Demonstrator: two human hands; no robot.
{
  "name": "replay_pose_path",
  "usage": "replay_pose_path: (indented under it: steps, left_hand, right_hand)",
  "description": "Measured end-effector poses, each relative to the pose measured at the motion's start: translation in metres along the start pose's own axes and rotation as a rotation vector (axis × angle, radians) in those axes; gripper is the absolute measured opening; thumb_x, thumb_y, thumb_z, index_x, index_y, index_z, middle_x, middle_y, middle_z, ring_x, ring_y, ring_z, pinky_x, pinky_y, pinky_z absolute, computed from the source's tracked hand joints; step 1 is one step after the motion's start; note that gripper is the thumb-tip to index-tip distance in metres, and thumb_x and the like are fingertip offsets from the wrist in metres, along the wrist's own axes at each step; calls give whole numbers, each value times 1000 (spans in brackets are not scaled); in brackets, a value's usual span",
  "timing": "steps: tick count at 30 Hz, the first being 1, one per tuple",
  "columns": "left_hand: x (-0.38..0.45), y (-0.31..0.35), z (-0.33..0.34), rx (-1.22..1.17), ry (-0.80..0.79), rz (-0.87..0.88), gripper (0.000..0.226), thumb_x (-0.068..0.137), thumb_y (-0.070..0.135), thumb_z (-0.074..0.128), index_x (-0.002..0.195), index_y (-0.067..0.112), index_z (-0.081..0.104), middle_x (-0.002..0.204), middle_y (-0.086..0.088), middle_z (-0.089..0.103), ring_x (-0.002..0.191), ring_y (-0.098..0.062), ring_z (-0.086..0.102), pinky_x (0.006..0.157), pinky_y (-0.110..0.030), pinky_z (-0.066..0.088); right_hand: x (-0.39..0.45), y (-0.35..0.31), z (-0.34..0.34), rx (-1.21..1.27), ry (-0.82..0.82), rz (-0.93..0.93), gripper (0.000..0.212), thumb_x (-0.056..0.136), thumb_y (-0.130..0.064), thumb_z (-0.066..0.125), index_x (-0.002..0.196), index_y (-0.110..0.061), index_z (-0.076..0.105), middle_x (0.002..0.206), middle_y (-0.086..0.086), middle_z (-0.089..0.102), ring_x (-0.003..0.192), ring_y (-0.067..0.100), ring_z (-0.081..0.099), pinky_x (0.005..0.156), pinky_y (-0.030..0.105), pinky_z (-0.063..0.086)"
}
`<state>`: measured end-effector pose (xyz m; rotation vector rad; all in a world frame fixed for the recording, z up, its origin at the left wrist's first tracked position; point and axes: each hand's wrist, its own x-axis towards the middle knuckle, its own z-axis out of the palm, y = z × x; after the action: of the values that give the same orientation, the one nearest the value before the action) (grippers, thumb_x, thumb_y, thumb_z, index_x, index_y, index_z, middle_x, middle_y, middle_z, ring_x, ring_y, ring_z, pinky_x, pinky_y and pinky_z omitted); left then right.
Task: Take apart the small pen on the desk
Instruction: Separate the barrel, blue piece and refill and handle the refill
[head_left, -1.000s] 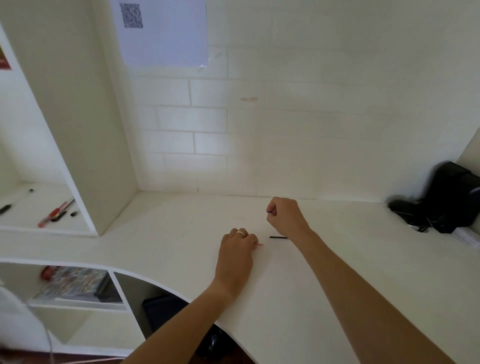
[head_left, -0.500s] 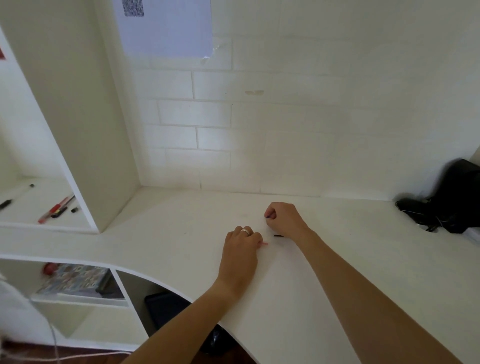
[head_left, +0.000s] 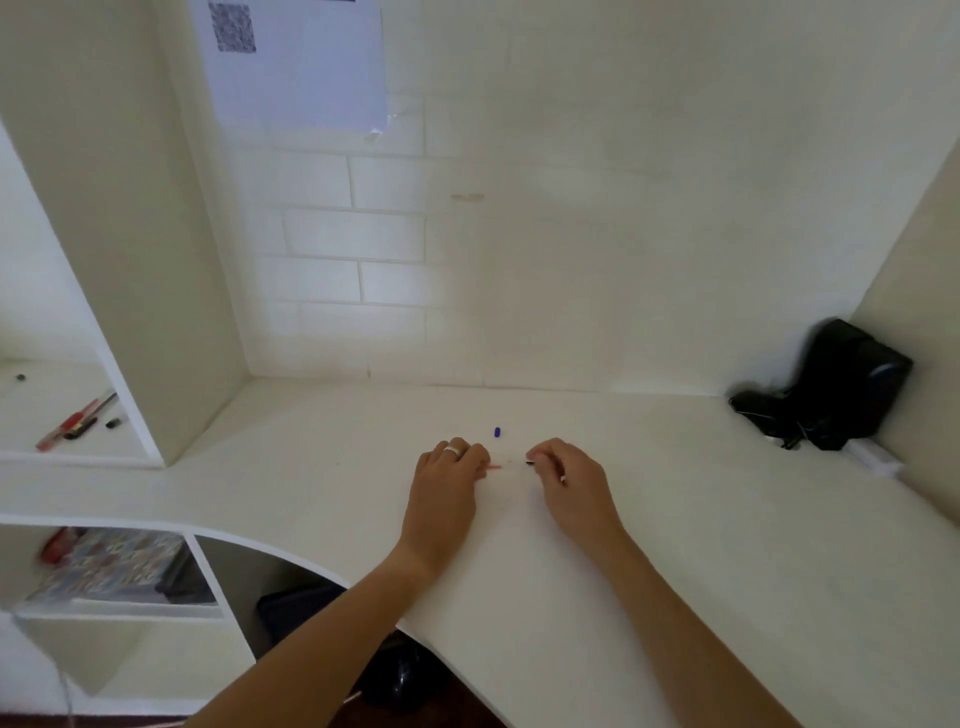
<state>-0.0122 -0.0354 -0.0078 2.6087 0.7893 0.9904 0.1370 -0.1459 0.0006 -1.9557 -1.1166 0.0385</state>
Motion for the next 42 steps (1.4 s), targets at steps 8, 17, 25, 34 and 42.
replay_pose_path:
  steps: [8, 17, 25, 34, 42]
  left_hand:
    - [-6, 4, -5, 28, -21, 4, 19, 91, 5, 54, 94, 21, 63, 93, 5, 59, 91, -18, 50, 80, -25, 34]
    - [-7, 4, -3, 62, 19, -28, 21, 91, 0, 59, 96, 20, 64, 92, 5, 60, 90, -17, 52, 82, -22, 33]
    - [-6, 1, -1, 98, 46, -75, 35, 76, -13, 54, 93, 16, 64, 93, 2, 59, 91, -19, 48, 83, -29, 39]
    - [-6, -1, -1, 171, 23, -286, 36, 70, -15, 45, 96, 5, 60, 100, -12, 61, 97, -30, 53, 91, -38, 45]
    - [-3, 1, 0, 84, -60, -154, 37, 71, -16, 42, 91, 9, 58, 92, -5, 57, 87, -25, 51, 80, -29, 37]
  right_hand:
    - [-13, 9, 3, 69, 46, -61, 6, 92, -18, 67, 90, -18, 73, 82, -5, 69, 76, 7, 61, 69, 9, 41]
    - [-18, 9, 4, 26, 100, -45, 31, 90, -11, 62, 119, -24, 64, 104, -6, 60, 79, 6, 54, 73, 7, 39]
    - [-19, 10, 6, -167, 234, -114, 13, 94, -5, 60, 92, -14, 70, 95, 0, 60, 91, 22, 56, 73, 35, 52]
    - [-12, 27, -17, -89, 342, 81, 16, 92, -2, 64, 91, -14, 74, 95, 1, 52, 87, 22, 59, 75, 26, 44]
    - [9, 32, -17, -120, 414, 266, 16, 95, -3, 60, 95, -8, 75, 98, 7, 52, 86, 28, 57, 72, 31, 43]
